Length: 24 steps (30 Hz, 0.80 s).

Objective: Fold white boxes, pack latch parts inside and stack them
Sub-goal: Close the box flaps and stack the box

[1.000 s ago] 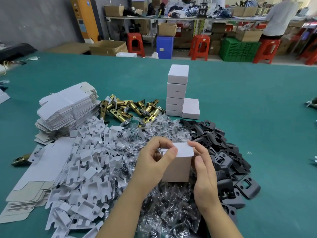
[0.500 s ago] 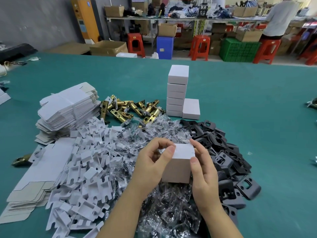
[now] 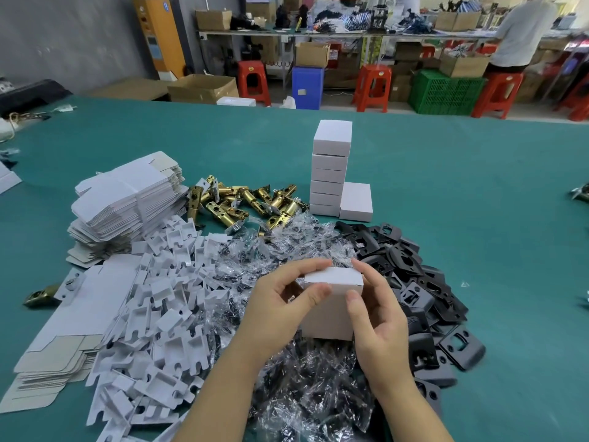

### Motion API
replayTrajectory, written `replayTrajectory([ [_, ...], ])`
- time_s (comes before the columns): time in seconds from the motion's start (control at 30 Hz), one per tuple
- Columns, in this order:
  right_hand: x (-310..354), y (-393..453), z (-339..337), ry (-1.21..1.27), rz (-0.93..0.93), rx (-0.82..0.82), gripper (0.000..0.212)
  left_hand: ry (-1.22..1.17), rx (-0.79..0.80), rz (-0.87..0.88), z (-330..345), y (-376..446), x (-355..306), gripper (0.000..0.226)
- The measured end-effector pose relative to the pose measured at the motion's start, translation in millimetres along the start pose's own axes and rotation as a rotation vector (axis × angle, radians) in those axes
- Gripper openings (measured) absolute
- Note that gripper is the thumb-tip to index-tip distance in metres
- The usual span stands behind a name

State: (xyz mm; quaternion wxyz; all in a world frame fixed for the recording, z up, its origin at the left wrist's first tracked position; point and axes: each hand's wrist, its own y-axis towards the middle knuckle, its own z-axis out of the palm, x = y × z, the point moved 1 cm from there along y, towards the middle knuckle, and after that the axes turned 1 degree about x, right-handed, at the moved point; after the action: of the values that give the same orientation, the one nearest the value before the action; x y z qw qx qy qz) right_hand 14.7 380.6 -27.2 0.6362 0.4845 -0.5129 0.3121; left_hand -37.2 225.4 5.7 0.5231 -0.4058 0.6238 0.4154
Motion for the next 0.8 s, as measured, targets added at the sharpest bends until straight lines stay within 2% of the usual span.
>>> replayTrajectory([
  [0.23,1.1,0.8,0.3,-0.001,-0.014,0.015,0.034,0.069,0.002,0.105,-2.0,0.5,-3.8,0.027],
  [0.47,-2.2,0.2,2.2,-0.03,-0.039,0.066,0.046,0.12,0.002,0.17,1.7,-0.1,-9.6,0.026],
  [0.63,-2.9,-1.3,3.6,-0.075,-0.069,0.094,0.046,0.126,-0.016,0.184,-1.7,4.7,-17.4,0.027],
  [0.8,-4.9,-1.4,2.1,-0.138,-0.11,0.093,0.046,0.157,-0.005,0.243,-1.6,5.1,-19.7,0.018],
])
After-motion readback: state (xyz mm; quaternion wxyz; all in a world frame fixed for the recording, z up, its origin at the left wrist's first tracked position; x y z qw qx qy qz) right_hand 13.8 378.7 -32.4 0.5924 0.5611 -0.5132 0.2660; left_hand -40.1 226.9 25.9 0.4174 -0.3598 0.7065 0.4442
